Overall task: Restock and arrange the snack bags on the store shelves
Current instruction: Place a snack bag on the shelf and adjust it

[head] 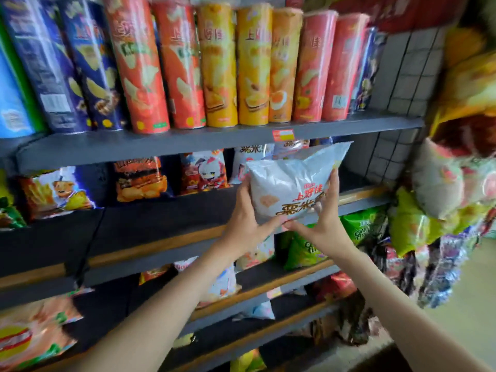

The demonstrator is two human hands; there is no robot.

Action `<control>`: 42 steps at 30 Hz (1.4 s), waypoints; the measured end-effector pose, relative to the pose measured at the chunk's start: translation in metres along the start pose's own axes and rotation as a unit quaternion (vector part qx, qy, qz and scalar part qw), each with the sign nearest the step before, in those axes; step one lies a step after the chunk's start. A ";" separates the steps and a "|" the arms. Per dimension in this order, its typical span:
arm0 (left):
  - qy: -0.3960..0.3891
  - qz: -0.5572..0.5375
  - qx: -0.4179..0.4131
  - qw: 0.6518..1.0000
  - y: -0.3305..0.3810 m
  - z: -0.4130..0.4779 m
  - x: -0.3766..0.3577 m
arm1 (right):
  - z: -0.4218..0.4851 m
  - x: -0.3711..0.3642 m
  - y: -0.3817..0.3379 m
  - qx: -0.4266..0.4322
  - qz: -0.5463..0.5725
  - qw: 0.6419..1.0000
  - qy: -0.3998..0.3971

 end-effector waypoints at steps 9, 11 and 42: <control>0.001 0.102 0.119 0.988 -0.072 0.059 -0.016 | 0.055 0.005 0.089 0.114 -0.147 0.980 -0.064; 0.002 0.093 0.172 0.981 -0.090 0.063 -0.017 | 0.063 -0.004 0.108 0.114 -0.151 0.975 -0.114; 0.001 0.380 0.181 0.907 -0.099 0.068 -0.010 | 0.128 -0.082 0.135 -0.012 -0.257 0.956 -0.145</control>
Point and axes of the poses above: each hand's wrist, its own z-axis towards the middle knuckle, its own x-axis out of the back of the hand, y = z × x, the point moved 5 cm from there along z, towards the middle knuckle, and after that the axes turned 8 degrees about -z, right-handed, at the moved point
